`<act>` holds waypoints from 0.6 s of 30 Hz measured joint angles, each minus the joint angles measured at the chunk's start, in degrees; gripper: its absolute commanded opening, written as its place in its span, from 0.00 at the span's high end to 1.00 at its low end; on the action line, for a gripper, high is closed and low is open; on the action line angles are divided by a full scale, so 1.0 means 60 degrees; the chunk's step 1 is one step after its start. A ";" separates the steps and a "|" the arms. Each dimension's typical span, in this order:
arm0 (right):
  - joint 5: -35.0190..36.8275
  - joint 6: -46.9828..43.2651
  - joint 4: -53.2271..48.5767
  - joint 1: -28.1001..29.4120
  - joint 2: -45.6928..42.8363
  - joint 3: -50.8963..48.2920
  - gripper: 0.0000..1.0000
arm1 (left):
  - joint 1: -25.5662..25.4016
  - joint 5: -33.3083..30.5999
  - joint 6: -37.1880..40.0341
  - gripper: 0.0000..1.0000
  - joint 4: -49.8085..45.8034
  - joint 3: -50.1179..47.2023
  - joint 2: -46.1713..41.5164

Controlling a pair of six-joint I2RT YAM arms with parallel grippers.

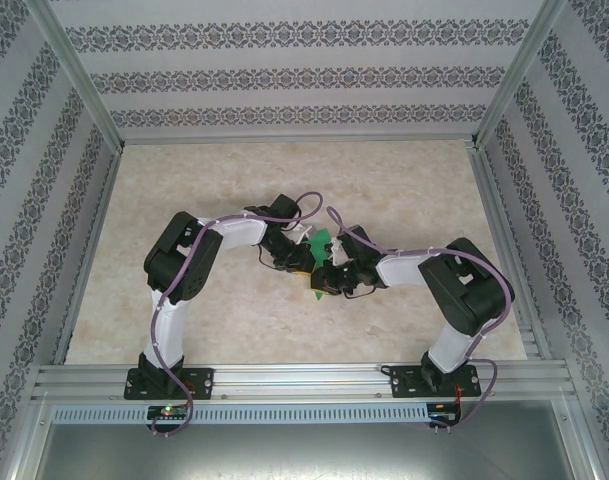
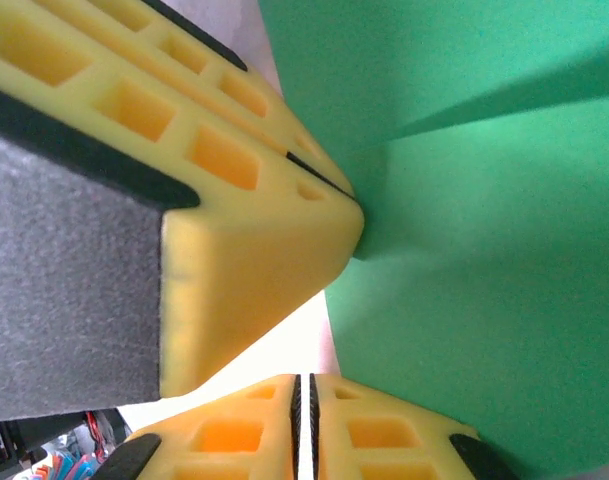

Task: Fold a paper plane with a square sheet of paper (pick it up from the middle)
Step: Third fold the triangle at the center of the table.

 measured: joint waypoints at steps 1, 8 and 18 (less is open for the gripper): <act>0.0025 0.0000 -0.0015 0.0036 -0.0051 0.0000 0.85 | 0.0000 0.0000 0.0007 0.86 0.0000 0.0000 0.0004; 0.0098 0.0004 -0.0255 0.0131 -0.0729 -0.0215 0.84 | 0.0000 0.0011 0.0051 0.85 -0.0036 0.0055 0.0036; 0.0091 0.0011 -0.0229 0.0248 -0.0743 -0.0444 0.85 | 0.0000 0.0033 0.0080 0.86 -0.0044 0.0076 0.0058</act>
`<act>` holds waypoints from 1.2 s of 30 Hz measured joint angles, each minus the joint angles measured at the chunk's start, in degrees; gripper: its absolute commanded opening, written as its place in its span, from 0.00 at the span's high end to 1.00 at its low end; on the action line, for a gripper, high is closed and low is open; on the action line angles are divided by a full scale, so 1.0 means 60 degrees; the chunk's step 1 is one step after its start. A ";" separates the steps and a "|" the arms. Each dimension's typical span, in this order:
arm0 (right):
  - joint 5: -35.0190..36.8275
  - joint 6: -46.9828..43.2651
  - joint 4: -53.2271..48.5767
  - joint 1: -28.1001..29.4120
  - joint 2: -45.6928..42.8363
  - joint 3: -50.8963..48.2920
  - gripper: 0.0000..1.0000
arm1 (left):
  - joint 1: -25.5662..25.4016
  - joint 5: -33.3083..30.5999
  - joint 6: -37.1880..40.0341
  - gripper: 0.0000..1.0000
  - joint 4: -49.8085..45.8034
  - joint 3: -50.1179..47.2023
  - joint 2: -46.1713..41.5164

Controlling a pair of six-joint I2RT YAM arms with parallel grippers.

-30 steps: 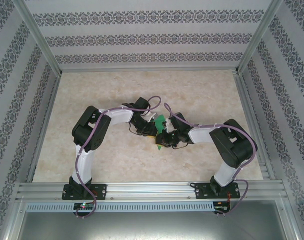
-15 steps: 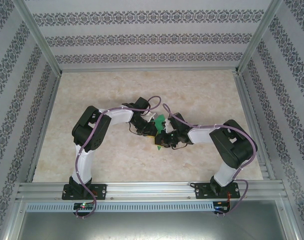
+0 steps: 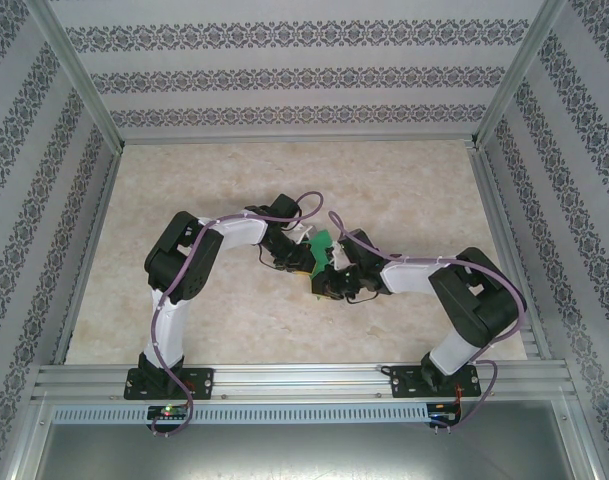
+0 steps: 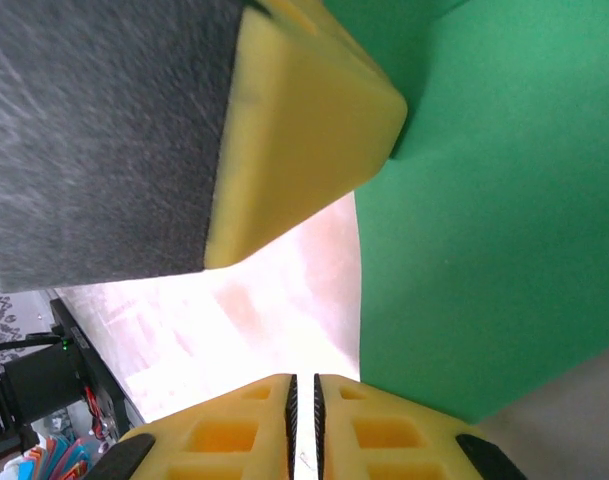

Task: Fold a paper plane with a square sheet of paper (pick it up from the middle)
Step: Third fold the triangle at the center of the table.

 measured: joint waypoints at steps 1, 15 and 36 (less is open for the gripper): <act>-0.0004 0.0000 0.0025 0.0033 0.0066 0.0000 0.85 | 0.0000 0.0000 0.0004 0.85 0.0000 0.0000 0.0000; -0.0040 0.0029 0.0157 0.0055 0.0379 0.0011 0.87 | 0.0000 0.0007 0.0036 0.86 -0.0066 0.0066 0.0040; 0.0069 0.0036 -0.0474 -0.0076 -0.0801 -0.0178 0.87 | 0.0000 0.0004 0.0131 0.86 -0.0215 0.0186 0.0102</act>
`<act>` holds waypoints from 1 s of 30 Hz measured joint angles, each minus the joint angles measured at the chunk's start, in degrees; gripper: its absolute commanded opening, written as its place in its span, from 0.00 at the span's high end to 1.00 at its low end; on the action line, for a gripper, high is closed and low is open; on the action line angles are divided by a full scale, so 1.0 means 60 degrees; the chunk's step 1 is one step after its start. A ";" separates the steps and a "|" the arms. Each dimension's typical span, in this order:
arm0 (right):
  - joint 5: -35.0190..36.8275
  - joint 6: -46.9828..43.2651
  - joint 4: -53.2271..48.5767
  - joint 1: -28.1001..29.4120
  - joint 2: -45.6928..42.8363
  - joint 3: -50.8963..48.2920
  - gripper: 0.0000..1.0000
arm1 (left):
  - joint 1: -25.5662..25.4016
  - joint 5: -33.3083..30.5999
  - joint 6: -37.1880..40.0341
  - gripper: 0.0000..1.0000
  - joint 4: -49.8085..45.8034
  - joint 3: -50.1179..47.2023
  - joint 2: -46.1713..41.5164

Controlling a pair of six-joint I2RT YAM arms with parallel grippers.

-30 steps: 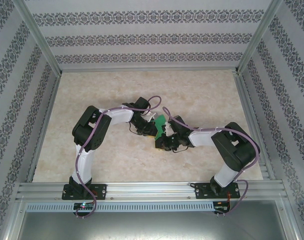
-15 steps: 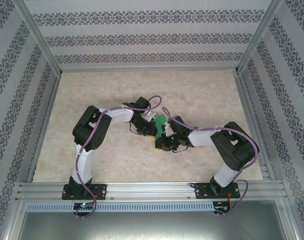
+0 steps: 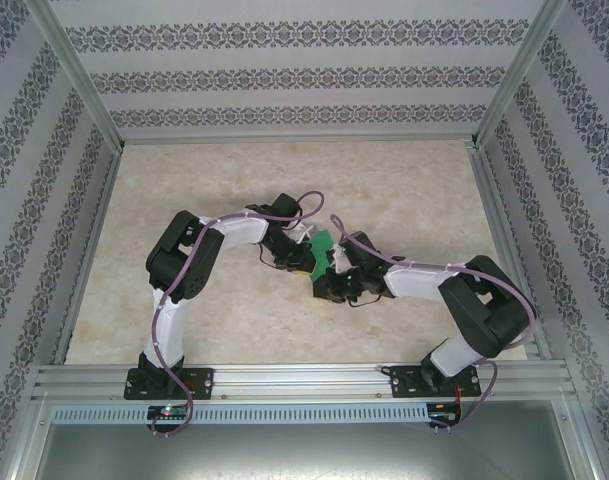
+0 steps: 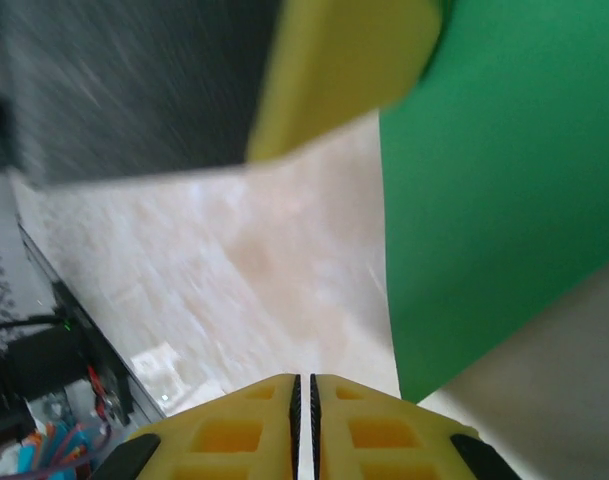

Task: Fold a paper plane with a square sheet of paper (pick it up from the middle)
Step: Third fold the triangle at the center of the table.

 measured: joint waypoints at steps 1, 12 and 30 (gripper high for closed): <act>0.0004 0.0033 0.0080 -0.0146 -0.0022 0.0018 0.87 | 0.0000 0.0000 0.0007 0.86 0.0000 0.0000 0.0000; -0.0007 0.0025 0.0375 -0.0379 0.1381 0.0627 0.89 | 0.0004 0.0000 0.0051 0.86 -0.0004 0.0000 0.0000; 0.0109 -0.0149 0.0095 0.0004 0.0546 -0.0240 0.89 | 0.0004 0.0000 0.0186 0.86 -0.0441 0.0353 0.0186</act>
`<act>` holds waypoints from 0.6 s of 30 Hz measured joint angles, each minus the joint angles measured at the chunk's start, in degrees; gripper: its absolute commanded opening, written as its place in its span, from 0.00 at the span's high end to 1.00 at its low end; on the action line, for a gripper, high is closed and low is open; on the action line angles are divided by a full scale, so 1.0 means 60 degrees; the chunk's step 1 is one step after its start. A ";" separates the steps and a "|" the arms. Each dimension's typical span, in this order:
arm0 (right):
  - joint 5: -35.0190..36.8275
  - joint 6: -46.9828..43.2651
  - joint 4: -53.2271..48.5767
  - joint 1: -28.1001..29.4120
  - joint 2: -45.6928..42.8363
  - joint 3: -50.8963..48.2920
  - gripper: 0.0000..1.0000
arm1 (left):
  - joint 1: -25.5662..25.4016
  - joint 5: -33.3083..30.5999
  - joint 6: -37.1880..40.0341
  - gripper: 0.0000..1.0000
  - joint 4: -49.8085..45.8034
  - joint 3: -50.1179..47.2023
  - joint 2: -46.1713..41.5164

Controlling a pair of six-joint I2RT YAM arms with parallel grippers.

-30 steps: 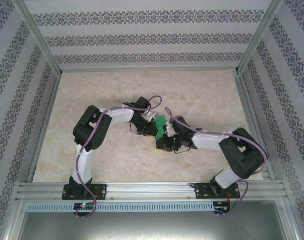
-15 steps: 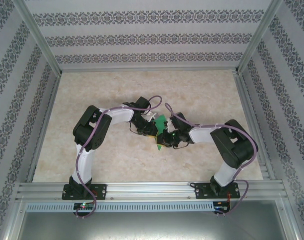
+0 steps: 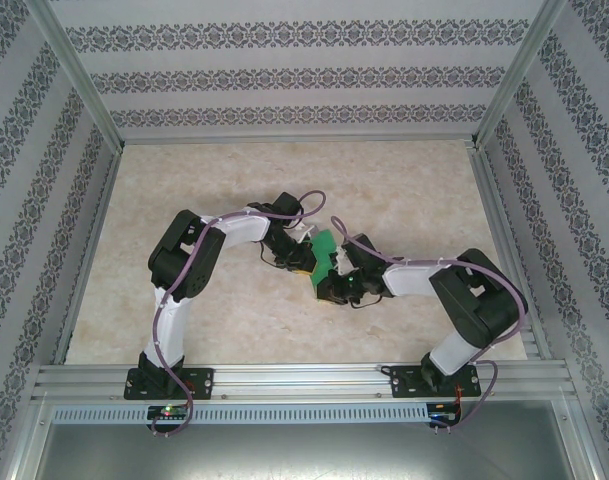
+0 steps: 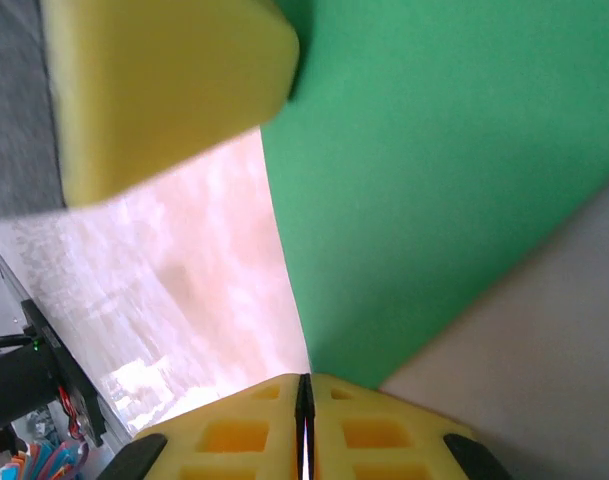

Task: Fold a paper plane with a square sheet of paper (pick it up from the middle)
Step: Third fold the triangle at the center of the table.

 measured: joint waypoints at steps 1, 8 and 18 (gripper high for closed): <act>-0.0007 0.0004 -0.0073 0.0000 -0.0102 -0.0055 0.89 | 0.0000 0.0000 0.0004 0.86 -0.0004 0.0004 0.0000; -0.0106 0.0186 0.0120 -0.0918 -0.0586 -0.0113 0.89 | -0.0004 0.0000 0.0076 0.85 -0.0033 0.0022 0.0007; -0.0117 0.0798 0.1319 -0.1785 0.0743 0.0481 0.90 | -0.0004 0.0000 0.0146 0.85 -0.0036 0.0022 0.0007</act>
